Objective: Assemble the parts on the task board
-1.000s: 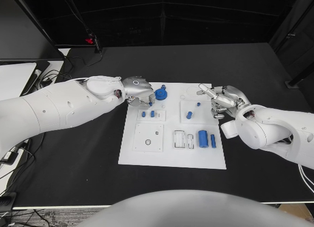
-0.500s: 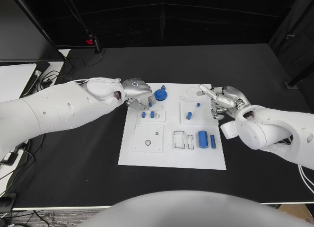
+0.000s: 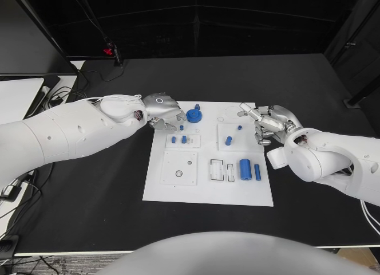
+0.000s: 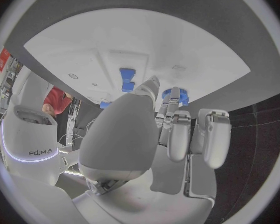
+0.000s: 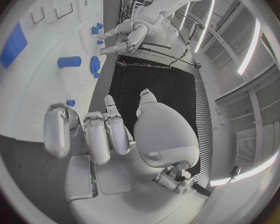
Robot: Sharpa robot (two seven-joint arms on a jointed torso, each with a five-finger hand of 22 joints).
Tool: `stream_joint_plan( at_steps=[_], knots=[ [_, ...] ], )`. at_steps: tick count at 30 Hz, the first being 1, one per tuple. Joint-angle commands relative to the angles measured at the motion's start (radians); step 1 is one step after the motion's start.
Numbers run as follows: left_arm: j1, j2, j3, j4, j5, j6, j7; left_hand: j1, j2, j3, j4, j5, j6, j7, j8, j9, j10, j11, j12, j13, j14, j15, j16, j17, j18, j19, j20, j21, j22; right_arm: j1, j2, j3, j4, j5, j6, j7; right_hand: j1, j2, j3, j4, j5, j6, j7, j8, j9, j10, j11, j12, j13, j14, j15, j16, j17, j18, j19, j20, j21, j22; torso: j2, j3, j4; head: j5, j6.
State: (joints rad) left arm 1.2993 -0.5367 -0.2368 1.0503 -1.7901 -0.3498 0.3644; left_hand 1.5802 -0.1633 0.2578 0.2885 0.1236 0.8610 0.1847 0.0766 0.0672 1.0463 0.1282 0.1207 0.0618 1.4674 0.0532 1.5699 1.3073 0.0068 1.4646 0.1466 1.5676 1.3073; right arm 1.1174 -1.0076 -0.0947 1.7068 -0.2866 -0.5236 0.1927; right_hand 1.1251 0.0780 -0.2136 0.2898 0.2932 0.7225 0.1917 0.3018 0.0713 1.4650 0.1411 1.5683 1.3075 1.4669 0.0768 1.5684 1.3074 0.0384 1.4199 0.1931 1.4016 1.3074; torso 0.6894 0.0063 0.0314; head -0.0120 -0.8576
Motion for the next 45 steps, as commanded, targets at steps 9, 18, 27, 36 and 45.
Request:
stream_joint_plan(
  at_steps=[9, 18, 27, 36, 45],
  knots=[
    [0.030, -0.094, 0.001, 0.046, -0.001, -0.053, -0.039, -0.026, -0.023, -0.048, 0.001, -0.001, -0.042, 0.000, 0.050, 0.006, -0.031, -0.002, 0.007, 0.004, 0.097, 0.003, -0.005, 0.246, 0.012, 0.056, 0.010, -0.054, 0.238, 0.000, -0.011, 0.001, 0.009, -0.002, -0.005, 0.014, 0.005, 0.005, -0.008, -0.001, 0.004, -0.003, 0.023, 0.008, -0.001, 0.106, 0.000, 0.003, 0.263, 0.104, 0.004, 0.002, 0.263, 0.016, -0.009, -0.004, -0.007, 0.190, -0.001, 0.0018, 0.0015, -0.004, 0.002],
    [0.058, -0.187, 0.001, 0.123, 0.341, -0.201, -0.054, -0.098, -0.010, -0.088, -0.006, 0.031, -0.083, -0.010, 0.167, 0.016, -0.034, -0.013, 0.064, 0.007, -0.349, -0.012, -0.634, -0.668, 0.149, -0.424, -0.003, -0.708, -0.067, 0.025, -0.046, 0.003, 0.028, -0.030, 0.026, 0.012, 0.095, -0.015, -0.021, -0.004, 0.008, -0.024, 0.006, 0.040, -0.002, -0.023, -0.016, -0.083, 0.150, 0.104, -0.007, 0.002, 0.263, 0.021, -0.024, -0.015, -0.026, 0.184, -0.002, 0.0020, 0.0026, -0.006, 0.009],
    [0.060, -0.220, 0.000, 0.228, 1.245, -0.258, 0.200, -0.198, 0.025, -0.207, -0.011, 0.262, -0.121, 0.023, 0.223, 0.009, -0.097, 0.035, 0.091, 0.005, -0.638, 0.060, -0.898, -0.817, 0.147, -0.704, 0.053, -1.089, -0.258, 0.100, -0.038, 0.003, -0.045, -0.247, 0.056, -0.022, 0.279, 0.002, 0.008, -0.027, -0.039, 0.013, -0.023, 0.092, 0.005, -0.622, -0.043, -0.862, -0.628, 0.104, -0.043, 0.002, 0.263, 0.005, 0.032, -0.050, 0.027, 0.205, -0.002, 0.0004, 0.0009, -0.022, 0.014],
    [0.034, -0.219, 0.000, 0.310, 1.682, -0.162, 0.439, -0.305, -0.002, -0.387, 0.010, 0.214, -0.252, 0.078, 0.269, 0.006, -0.297, 0.094, 0.108, 0.006, -0.989, 0.158, -1.044, -0.945, 0.105, -0.965, 0.124, -1.357, -0.424, 0.118, -0.004, 0.003, -0.145, -0.677, 0.053, -0.074, 0.473, -0.011, 0.061, -0.020, -0.192, 0.122, -0.037, 0.016, -0.005, -0.543, -0.041, -1.187, -1.024, 0.104, -0.048, 0.002, 0.263, 0.002, 0.060, -0.059, 0.033, 0.201, -0.002, 0.0012, 0.0030, -0.061, 0.029],
    [0.005, -0.227, 0.000, 0.379, 1.779, -0.123, 0.539, -0.424, -0.114, -0.477, 0.015, 0.141, -0.341, 0.075, 0.279, 0.009, -0.415, 0.091, 0.095, 0.010, -1.174, 0.149, -1.089, -0.971, 0.077, -1.079, 0.137, -1.454, -0.528, 0.117, 0.047, 0.002, -0.191, -1.090, 0.145, -0.198, 0.518, -0.048, 0.079, -0.007, -0.246, 0.165, -0.064, -0.046, -0.005, -0.524, -0.040, -1.273, -1.139, 0.104, -0.050, 0.002, 0.263, 0.000, 0.068, -0.057, 0.037, 0.202, -0.002, 0.0014, 0.0030, -0.082, 0.038]
  ],
)
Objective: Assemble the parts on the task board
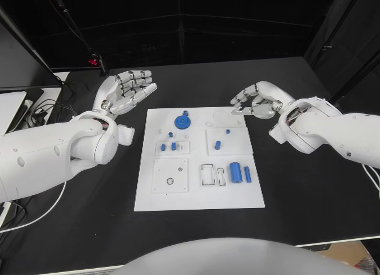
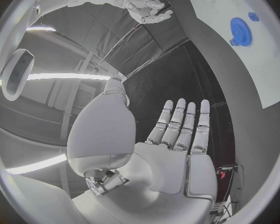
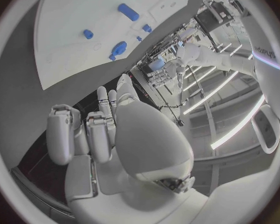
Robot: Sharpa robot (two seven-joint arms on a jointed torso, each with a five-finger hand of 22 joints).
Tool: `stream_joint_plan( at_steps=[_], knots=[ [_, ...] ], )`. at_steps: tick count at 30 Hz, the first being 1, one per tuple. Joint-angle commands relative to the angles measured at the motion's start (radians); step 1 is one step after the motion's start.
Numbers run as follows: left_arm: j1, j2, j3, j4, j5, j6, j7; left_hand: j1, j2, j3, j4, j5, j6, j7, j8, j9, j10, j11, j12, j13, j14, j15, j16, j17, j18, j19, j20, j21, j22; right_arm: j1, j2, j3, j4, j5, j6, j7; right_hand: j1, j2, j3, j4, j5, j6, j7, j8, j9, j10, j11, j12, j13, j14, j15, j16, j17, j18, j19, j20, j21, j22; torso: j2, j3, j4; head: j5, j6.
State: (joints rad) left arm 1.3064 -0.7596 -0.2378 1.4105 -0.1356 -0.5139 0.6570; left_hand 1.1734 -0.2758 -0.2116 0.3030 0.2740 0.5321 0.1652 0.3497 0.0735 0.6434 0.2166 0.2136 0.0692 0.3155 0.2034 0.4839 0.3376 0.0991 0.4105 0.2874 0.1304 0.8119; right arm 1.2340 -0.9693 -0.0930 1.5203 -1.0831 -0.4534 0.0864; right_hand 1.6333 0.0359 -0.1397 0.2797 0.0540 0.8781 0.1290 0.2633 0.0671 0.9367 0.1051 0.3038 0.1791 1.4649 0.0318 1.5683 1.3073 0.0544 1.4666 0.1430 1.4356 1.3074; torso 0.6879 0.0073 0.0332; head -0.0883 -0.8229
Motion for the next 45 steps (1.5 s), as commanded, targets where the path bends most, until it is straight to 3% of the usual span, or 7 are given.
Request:
stream_joint_plan(
  at_steps=[1, 9, 20, 24, 35, 45],
  knots=[
    [-0.003, -0.006, 0.001, 0.025, 0.127, 0.042, 0.250, -0.020, -0.001, -0.007, 0.000, -0.013, -0.018, 0.097, 0.011, 0.005, -0.017, 0.004, 0.006, 0.005, -0.033, 0.001, -0.001, -0.001, -0.014, -0.037, -0.006, -0.026, -0.050, 0.000, 0.013, 0.000, -0.007, -0.325, 0.085, -0.104, 0.010, -0.008, 0.006, 0.006, -0.007, 0.013, -0.003, -0.012, -0.001, 0.009, -0.007, -0.013, -0.017, 0.106, -0.008, 0.002, 0.263, -0.016, 0.022, -0.009, 0.004, 0.202, -0.001, 0.0004, 0.0020, -0.006, 0.004],
    [-0.007, -0.013, 0.001, 0.055, 0.134, 0.039, 0.255, -0.014, 0.009, 0.002, 0.000, -0.022, -0.039, 0.103, 0.044, 0.016, -0.039, 0.009, 0.032, 0.014, -0.053, 0.008, 0.030, 0.006, -0.012, -0.034, 0.003, -0.041, -0.073, -0.002, 0.038, 0.000, -0.017, -0.459, 0.136, -0.175, 0.008, -0.012, 0.009, 0.010, -0.007, 0.023, -0.007, -0.033, -0.002, 0.036, -0.009, -0.034, -0.046, 0.106, -0.009, 0.002, 0.263, -0.019, 0.026, -0.013, 0.010, 0.205, -0.002, -0.0008, 0.0003, -0.005, 0.004],
    [-0.007, -0.026, 0.001, 0.068, 0.135, 0.034, 0.252, -0.017, 0.029, 0.020, 0.000, -0.038, -0.061, 0.110, 0.081, 0.027, -0.058, 0.017, 0.066, 0.025, -0.069, 0.016, 0.065, 0.010, -0.024, -0.013, 0.003, -0.048, -0.079, -0.007, 0.069, 0.000, -0.036, -0.492, 0.196, -0.199, 0.004, -0.012, 0.012, 0.011, -0.007, 0.040, -0.008, -0.046, -0.001, 0.052, -0.019, -0.052, -0.069, 0.106, -0.022, 0.002, 0.263, -0.018, 0.026, -0.023, 0.008, 0.205, 0.000, 0.0003, 0.0010, -0.005, 0.005],
    [-0.007, -0.027, 0.001, 0.068, 0.135, 0.033, 0.249, -0.017, 0.045, 0.033, 0.000, -0.047, -0.070, 0.112, 0.094, 0.031, -0.067, 0.018, 0.078, 0.028, -0.074, 0.018, 0.077, 0.010, -0.025, -0.004, 0.002, -0.050, -0.079, -0.008, 0.080, 0.000, -0.044, -0.503, 0.215, -0.205, 0.003, -0.011, 0.013, 0.010, -0.007, 0.048, -0.008, -0.049, 0.000, 0.061, -0.021, -0.055, -0.076, 0.106, -0.024, 0.002, 0.263, -0.018, 0.026, -0.026, 0.007, 0.204, -0.001, -0.0008, -0.0008, -0.002, 0.003],
    [-0.007, -0.025, 0.001, 0.065, 0.135, 0.036, 0.242, -0.013, 0.079, 0.062, -0.001, -0.071, -0.101, 0.119, 0.138, 0.040, -0.096, 0.025, 0.123, 0.037, -0.092, 0.025, 0.116, 0.003, -0.025, 0.020, 0.002, -0.055, -0.081, -0.013, 0.107, 0.000, -0.056, -0.556, 0.267, -0.237, 0.034, -0.018, 0.023, 0.008, -0.007, 0.081, -0.017, -0.059, 0.001, 0.102, -0.033, -0.074, -0.104, 0.106, -0.032, 0.002, 0.263, -0.018, 0.026, -0.035, 0.007, 0.205, -0.001, 0.0004, -0.0004, -0.003, 0.000],
    [-0.007, -0.025, 0.001, 0.061, 0.137, 0.038, 0.232, -0.007, 0.119, 0.093, -0.002, -0.076, -0.128, 0.124, 0.182, 0.046, -0.121, 0.031, 0.172, 0.044, -0.102, 0.032, 0.154, -0.011, -0.020, 0.049, 0.001, -0.056, -0.072, -0.018, 0.119, 0.000, -0.062, -0.567, 0.284, -0.257, 0.039, -0.016, 0.026, 0.010, -0.007, 0.094, -0.014, -0.065, 0.001, 0.126, -0.034, -0.083, -0.115, 0.106, -0.033, 0.002, 0.263, -0.018, 0.026, -0.037, 0.006, 0.204, -0.001, -0.0002, -0.0007, 0.003, -0.005]
  ],
)
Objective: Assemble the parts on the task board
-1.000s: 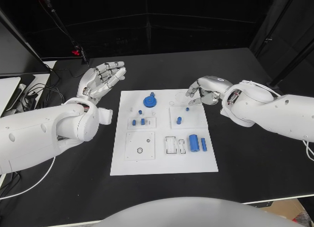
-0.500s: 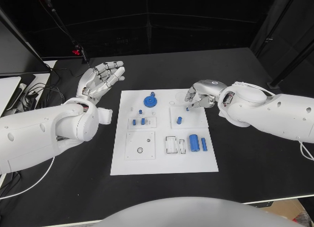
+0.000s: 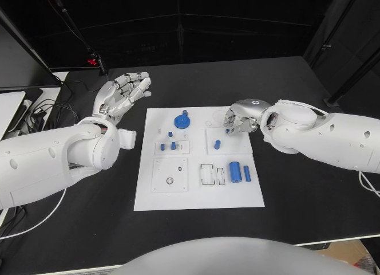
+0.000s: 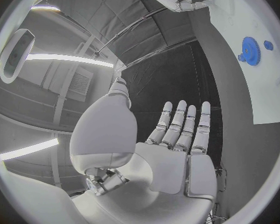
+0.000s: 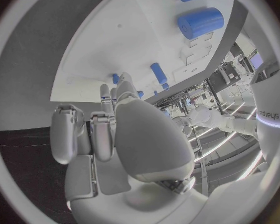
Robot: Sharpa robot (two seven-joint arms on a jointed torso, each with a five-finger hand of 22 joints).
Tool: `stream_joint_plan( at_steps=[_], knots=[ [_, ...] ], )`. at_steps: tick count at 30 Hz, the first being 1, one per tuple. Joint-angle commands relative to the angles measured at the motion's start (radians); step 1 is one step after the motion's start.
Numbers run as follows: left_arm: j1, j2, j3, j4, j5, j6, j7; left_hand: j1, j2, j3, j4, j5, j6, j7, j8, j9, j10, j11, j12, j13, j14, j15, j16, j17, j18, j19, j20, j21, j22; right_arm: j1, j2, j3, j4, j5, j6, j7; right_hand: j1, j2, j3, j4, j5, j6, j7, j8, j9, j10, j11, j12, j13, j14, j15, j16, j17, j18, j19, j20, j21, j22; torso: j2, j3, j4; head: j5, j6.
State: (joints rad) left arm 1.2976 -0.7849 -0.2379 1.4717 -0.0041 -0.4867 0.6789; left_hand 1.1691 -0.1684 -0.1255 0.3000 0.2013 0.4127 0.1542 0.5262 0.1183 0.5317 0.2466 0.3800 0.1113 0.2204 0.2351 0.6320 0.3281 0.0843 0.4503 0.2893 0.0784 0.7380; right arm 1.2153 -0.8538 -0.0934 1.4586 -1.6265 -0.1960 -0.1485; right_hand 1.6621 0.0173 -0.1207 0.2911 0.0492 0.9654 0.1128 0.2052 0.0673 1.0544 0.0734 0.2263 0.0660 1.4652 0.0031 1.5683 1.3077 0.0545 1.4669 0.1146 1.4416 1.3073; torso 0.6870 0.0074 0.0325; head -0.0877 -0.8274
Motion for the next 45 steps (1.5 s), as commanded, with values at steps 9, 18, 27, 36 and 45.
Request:
stream_joint_plan(
  at_steps=[9, 18, 27, 36, 45],
  knots=[
    [0.001, 0.001, 0.001, 0.000, 0.011, 0.013, 0.207, -0.006, 0.033, 0.024, 0.000, -0.016, -0.025, 0.136, 0.032, 0.003, -0.026, 0.003, 0.036, 0.003, -0.014, 0.002, 0.029, -0.016, -0.003, 0.018, -0.001, -0.004, -0.004, -0.006, 0.014, 0.000, -0.005, -0.025, 0.031, -0.036, 0.019, 0.010, 0.014, -0.001, -0.002, 0.007, 0.007, -0.018, -0.001, 0.032, -0.003, -0.014, -0.004, 0.106, -0.005, 0.002, 0.263, -0.019, 0.026, -0.009, 0.000, 0.204, 0.000, -0.0001, 0.0005, 0.002, -0.001],
    [0.001, 0.000, 0.001, -0.001, 0.012, 0.012, 0.203, -0.005, 0.051, 0.037, -0.001, -0.020, -0.036, 0.137, 0.051, 0.003, -0.038, 0.004, 0.059, 0.003, -0.020, 0.003, 0.045, -0.028, -0.002, 0.022, -0.001, -0.005, -0.010, -0.007, 0.021, 0.000, -0.005, -0.041, 0.049, -0.048, 0.025, 0.015, 0.019, -0.001, -0.002, 0.028, 0.011, -0.022, 0.001, 0.071, -0.007, -0.026, -0.005, 0.106, -0.007, 0.002, 0.263, -0.018, 0.026, -0.011, 0.000, 0.205, 0.000, -0.0002, 0.0005, 0.002, -0.005],
    [0.001, -0.001, 0.001, -0.003, 0.012, 0.013, 0.198, -0.003, 0.068, 0.047, -0.002, -0.022, -0.045, 0.137, 0.067, 0.002, -0.048, 0.006, 0.080, 0.002, -0.026, 0.004, 0.059, -0.040, -0.001, 0.023, -0.001, -0.005, -0.016, -0.009, 0.029, 0.000, -0.004, -0.053, 0.051, -0.058, 0.034, 0.020, 0.025, 0.000, -0.002, 0.056, 0.007, -0.020, 0.004, 0.105, -0.012, -0.041, -0.005, 0.106, -0.012, 0.002, 0.263, -0.018, 0.027, -0.015, 0.000, 0.205, -0.001, 0.0000, 0.0002, 0.004, -0.007],
    [0.001, -0.003, 0.001, -0.003, 0.012, 0.014, 0.191, -0.002, 0.080, 0.053, -0.002, -0.023, -0.051, 0.138, 0.077, 0.000, -0.054, 0.007, 0.093, 0.000, -0.030, 0.006, 0.068, -0.049, -0.001, 0.024, -0.001, -0.006, -0.020, -0.010, 0.038, 0.000, -0.004, -0.058, 0.075, -0.078, 0.041, 0.027, 0.031, -0.002, -0.002, 0.108, 0.007, -0.008, 0.009, 0.148, -0.014, -0.056, -0.005, 0.106, -0.012, 0.002, 0.263, -0.018, 0.025, -0.016, -0.004, 0.204, 0.000, -0.0001, 0.0000, 0.004, -0.009],
    [0.001, -0.005, 0.001, -0.002, 0.012, 0.017, 0.186, -0.003, 0.089, 0.057, -0.003, -0.023, -0.054, 0.139, 0.084, -0.001, -0.058, 0.008, 0.101, -0.001, -0.032, 0.007, 0.075, -0.055, 0.000, 0.024, -0.001, -0.006, -0.022, -0.011, 0.040, 0.000, -0.002, -0.068, 0.072, -0.102, 0.085, 0.030, 0.053, -0.012, -0.002, 0.148, 0.006, -0.002, 0.012, 0.190, -0.017, -0.072, -0.005, 0.106, -0.014, 0.002, 0.263, -0.019, 0.028, -0.017, 0.000, 0.205, 0.000, 0.0004, 0.0002, 0.008, -0.012]
  ],
)
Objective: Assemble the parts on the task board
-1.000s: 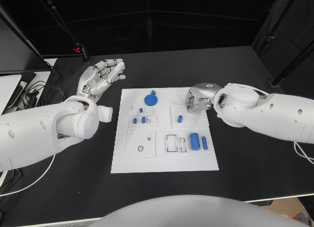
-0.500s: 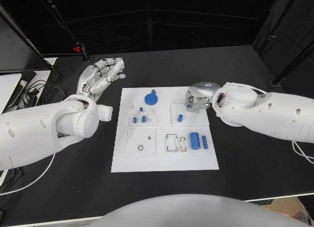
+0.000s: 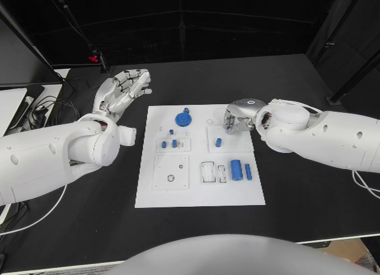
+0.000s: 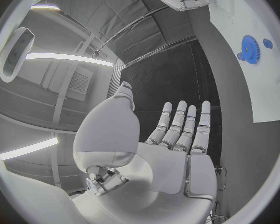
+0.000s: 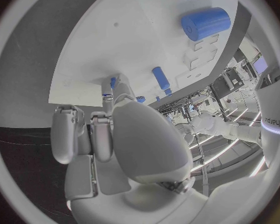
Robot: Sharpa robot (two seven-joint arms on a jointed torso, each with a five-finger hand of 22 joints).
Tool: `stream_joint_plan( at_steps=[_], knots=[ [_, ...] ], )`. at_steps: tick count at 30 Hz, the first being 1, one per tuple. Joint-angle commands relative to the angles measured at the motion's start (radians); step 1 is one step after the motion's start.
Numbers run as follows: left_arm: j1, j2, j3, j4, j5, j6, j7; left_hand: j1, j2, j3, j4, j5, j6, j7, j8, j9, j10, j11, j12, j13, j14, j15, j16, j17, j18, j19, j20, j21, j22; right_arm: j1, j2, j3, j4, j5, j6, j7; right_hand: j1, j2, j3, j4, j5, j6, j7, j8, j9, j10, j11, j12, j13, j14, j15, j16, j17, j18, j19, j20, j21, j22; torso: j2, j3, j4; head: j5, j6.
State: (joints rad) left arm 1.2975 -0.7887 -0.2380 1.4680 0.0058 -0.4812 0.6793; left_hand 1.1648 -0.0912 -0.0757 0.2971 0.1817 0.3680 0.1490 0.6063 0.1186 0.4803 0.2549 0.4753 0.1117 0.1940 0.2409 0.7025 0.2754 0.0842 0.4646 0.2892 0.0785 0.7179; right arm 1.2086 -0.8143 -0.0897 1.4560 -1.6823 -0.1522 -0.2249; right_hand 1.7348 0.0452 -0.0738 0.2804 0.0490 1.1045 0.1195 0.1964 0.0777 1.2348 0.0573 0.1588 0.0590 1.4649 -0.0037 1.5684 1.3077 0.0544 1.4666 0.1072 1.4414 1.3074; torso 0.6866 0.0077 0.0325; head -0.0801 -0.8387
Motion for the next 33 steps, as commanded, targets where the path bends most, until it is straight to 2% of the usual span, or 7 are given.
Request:
stream_joint_plan(
  at_steps=[1, 10, 14, 21, 24, 33],
  knots=[
    [0.001, -0.001, 0.001, 0.001, 0.002, 0.011, 0.185, 0.002, 0.012, 0.008, 0.000, -0.003, -0.009, 0.144, 0.004, -0.001, -0.006, 0.000, 0.006, -0.001, -0.006, 0.001, 0.004, -0.002, 0.000, 0.009, -0.001, -0.006, -0.002, -0.004, 0.001, -0.003, 0.001, -0.013, 0.028, -0.028, 0.017, 0.003, 0.010, -0.002, -0.001, 0.012, -0.001, 0.006, 0.001, 0.012, -0.002, -0.007, 0.002, 0.106, -0.008, 0.002, 0.263, -0.019, 0.028, -0.010, -0.001, 0.205, 0.000, 0.0001, 0.0001, 0.000, -0.001],
    [0.001, -0.002, 0.001, 0.002, 0.002, 0.012, 0.182, 0.003, 0.018, 0.011, 0.000, -0.002, -0.011, 0.144, 0.010, -0.002, -0.009, 0.000, 0.014, -0.002, -0.008, 0.002, 0.010, -0.007, 0.000, 0.009, -0.001, -0.006, -0.004, -0.006, -0.006, -0.003, 0.010, -0.014, -0.010, -0.027, 0.026, -0.001, 0.019, 0.002, -0.001, 0.028, -0.002, 0.004, 0.001, 0.030, -0.002, -0.022, 0.001, 0.105, -0.008, 0.000, 0.259, -0.018, 0.026, -0.011, -0.005, 0.204, 0.000, -0.0006, 0.0001, 0.000, -0.003],
    [0.001, -0.003, 0.001, 0.002, 0.002, 0.012, 0.182, 0.004, 0.020, 0.012, 0.000, 0.000, -0.012, 0.144, 0.012, -0.003, -0.009, 0.000, 0.016, -0.003, -0.008, 0.001, 0.012, -0.009, 0.000, 0.010, -0.001, -0.006, -0.004, -0.009, -0.021, -0.003, 0.026, -0.004, -0.069, -0.011, 0.020, -0.005, 0.018, 0.007, -0.001, 0.032, -0.003, 0.001, 0.000, 0.034, -0.002, -0.031, 0.001, 0.104, -0.008, -0.002, 0.254, -0.017, 0.025, -0.011, -0.007, 0.203, 0.000, -0.0005, -0.0002, 0.003, -0.004],
    [0.001, -0.003, 0.001, 0.000, 0.002, 0.015, 0.181, 0.004, 0.021, 0.012, -0.001, 0.002, -0.012, 0.144, 0.014, -0.003, -0.010, 0.000, 0.019, -0.003, -0.008, 0.001, 0.014, -0.010, 0.000, 0.010, 0.000, -0.006, -0.005, -0.012, -0.062, -0.003, 0.069, 0.020, -0.217, 0.030, 0.018, -0.007, 0.019, 0.008, -0.001, 0.034, -0.003, -0.001, -0.001, 0.034, -0.002, -0.037, 0.001, 0.104, -0.008, -0.002, 0.254, -0.017, 0.026, -0.011, -0.006, 0.203, -0.001, -0.0004, -0.0017, 0.005, -0.004],
    [0.001, -0.003, 0.001, -0.001, 0.002, 0.016, 0.181, 0.005, 0.022, 0.013, -0.001, 0.003, -0.013, 0.144, 0.015, -0.003, -0.011, 0.000, 0.021, -0.003, -0.009, 0.001, 0.016, -0.012, 0.000, 0.010, 0.000, -0.006, -0.005, -0.012, -0.085, -0.003, 0.093, 0.025, -0.265, 0.043, 0.019, -0.007, 0.021, 0.007, -0.001, 0.035, -0.003, -0.002, -0.001, 0.034, -0.002, -0.040, 0.001, 0.104, -0.008, -0.001, 0.256, -0.018, 0.026, -0.011, -0.005, 0.204, -0.002, -0.0011, -0.0008, 0.003, -0.005],
    [0.000, 0.001, 0.001, -0.006, 0.002, 0.018, 0.179, 0.005, 0.022, 0.013, -0.001, 0.003, -0.013, 0.144, 0.015, -0.003, -0.011, 0.000, 0.021, -0.003, -0.009, 0.001, 0.016, -0.012, 0.000, 0.010, 0.000, -0.006, -0.005, -0.011, -0.147, -0.001, 0.182, 0.032, -0.334, 0.064, 0.023, -0.007, 0.025, 0.006, 0.000, 0.037, -0.003, -0.005, -0.002, 0.036, -0.002, -0.046, 0.001, 0.105, -0.009, 0.000, 0.259, -0.018, 0.028, -0.011, -0.003, 0.204, -0.001, -0.0014, -0.0001, 0.003, -0.002]
  ],
)
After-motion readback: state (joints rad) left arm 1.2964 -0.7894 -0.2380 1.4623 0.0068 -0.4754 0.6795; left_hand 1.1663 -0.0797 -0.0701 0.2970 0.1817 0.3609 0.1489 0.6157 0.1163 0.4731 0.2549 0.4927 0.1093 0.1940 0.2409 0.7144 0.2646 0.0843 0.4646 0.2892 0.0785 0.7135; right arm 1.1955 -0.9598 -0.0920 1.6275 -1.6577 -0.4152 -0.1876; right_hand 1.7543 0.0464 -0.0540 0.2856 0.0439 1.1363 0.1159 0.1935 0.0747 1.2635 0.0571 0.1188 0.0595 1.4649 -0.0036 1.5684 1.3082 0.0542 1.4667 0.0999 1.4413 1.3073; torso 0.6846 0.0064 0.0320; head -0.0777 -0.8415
